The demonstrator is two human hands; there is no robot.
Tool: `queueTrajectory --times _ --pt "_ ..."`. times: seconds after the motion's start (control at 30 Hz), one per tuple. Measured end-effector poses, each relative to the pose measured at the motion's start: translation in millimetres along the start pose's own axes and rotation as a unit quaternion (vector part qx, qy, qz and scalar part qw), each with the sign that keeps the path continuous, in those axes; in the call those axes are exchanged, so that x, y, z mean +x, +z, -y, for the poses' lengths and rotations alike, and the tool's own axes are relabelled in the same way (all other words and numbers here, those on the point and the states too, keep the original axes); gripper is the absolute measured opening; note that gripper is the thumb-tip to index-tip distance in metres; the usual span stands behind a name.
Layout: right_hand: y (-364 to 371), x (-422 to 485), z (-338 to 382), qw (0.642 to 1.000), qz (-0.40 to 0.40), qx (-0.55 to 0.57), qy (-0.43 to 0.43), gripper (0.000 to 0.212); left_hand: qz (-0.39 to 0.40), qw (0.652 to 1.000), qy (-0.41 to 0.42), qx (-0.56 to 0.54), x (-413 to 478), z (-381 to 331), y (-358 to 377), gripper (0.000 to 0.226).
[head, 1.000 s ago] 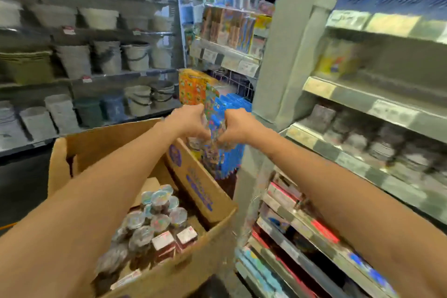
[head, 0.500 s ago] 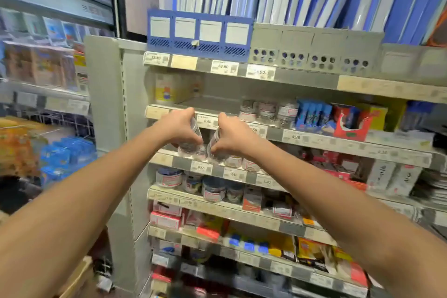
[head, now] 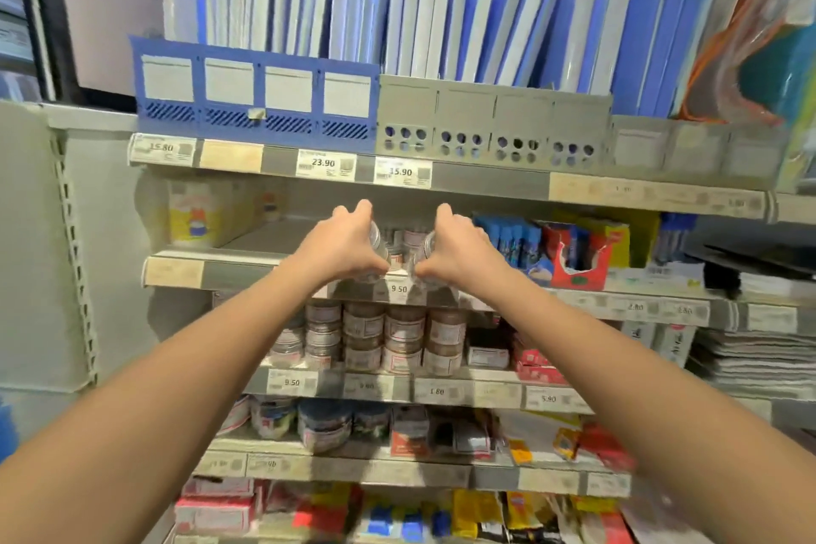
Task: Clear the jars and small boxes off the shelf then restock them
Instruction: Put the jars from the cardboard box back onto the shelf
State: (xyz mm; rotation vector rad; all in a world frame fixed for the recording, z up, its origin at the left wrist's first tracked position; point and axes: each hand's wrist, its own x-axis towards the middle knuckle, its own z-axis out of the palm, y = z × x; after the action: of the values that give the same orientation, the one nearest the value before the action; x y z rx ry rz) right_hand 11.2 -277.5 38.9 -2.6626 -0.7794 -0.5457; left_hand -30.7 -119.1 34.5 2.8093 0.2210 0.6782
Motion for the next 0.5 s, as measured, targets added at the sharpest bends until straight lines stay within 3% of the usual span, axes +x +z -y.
queueTrajectory --times 0.23,0.37,0.5 --pt "11 23 4 0.998 0.028 -0.047 0.019 0.047 0.033 0.998 0.038 0.037 30 7 16 0.057" --pt "12 30 9 0.998 0.024 -0.048 0.019 0.044 0.045 0.996 0.054 0.054 35 5 16 0.068" --pt "13 32 12 0.998 0.021 -0.063 0.003 0.036 -0.010 0.993 0.079 0.082 33 2 25 0.073"
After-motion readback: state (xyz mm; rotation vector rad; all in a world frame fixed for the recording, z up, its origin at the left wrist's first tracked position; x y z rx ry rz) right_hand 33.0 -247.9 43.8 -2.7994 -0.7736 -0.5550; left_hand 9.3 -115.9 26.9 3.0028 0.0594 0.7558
